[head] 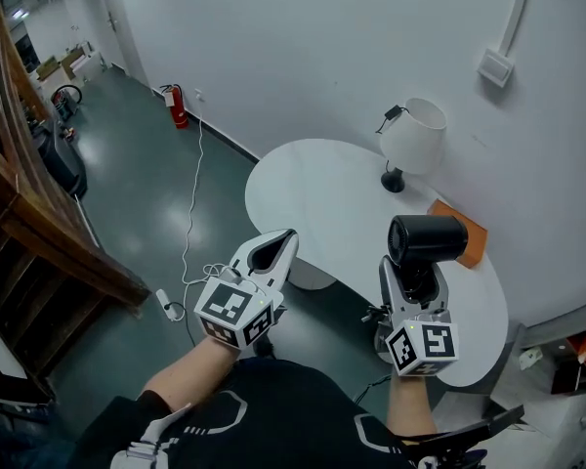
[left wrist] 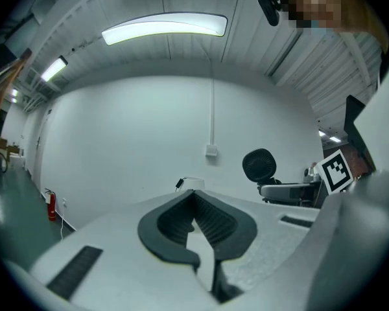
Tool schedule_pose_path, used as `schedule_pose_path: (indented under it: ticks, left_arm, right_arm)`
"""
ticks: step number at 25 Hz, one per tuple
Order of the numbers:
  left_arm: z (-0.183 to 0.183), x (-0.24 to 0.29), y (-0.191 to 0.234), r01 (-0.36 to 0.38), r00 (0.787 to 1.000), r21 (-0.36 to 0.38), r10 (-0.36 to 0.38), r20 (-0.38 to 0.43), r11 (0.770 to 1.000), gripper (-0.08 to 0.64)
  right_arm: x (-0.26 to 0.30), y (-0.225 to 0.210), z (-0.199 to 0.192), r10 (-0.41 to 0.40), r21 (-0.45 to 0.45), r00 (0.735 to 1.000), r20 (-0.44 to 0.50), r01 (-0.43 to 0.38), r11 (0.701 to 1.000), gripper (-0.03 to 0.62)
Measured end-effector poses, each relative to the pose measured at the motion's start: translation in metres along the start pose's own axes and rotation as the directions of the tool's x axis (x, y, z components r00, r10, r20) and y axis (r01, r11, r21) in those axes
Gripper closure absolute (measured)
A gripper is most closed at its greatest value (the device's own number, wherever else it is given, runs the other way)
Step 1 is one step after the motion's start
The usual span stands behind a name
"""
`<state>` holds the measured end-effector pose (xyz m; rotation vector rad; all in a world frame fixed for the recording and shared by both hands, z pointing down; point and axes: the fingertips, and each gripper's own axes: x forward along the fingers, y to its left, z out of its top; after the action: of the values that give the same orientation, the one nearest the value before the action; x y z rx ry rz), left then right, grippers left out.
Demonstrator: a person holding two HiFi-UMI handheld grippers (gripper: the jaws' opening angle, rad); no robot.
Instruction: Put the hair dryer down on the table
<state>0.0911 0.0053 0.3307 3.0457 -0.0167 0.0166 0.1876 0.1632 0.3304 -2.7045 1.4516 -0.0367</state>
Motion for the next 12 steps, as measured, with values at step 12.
schedule_pose_path:
  ticks: [12]
  left_arm:
    - [0.002,0.019,0.092,-0.038,0.999,-0.026,0.038,-0.012,0.999,0.555]
  right_arm:
    - [0.098,0.032,-0.004,0.052,-0.031,0.998,-0.036,-0.053,0.998,0.288]
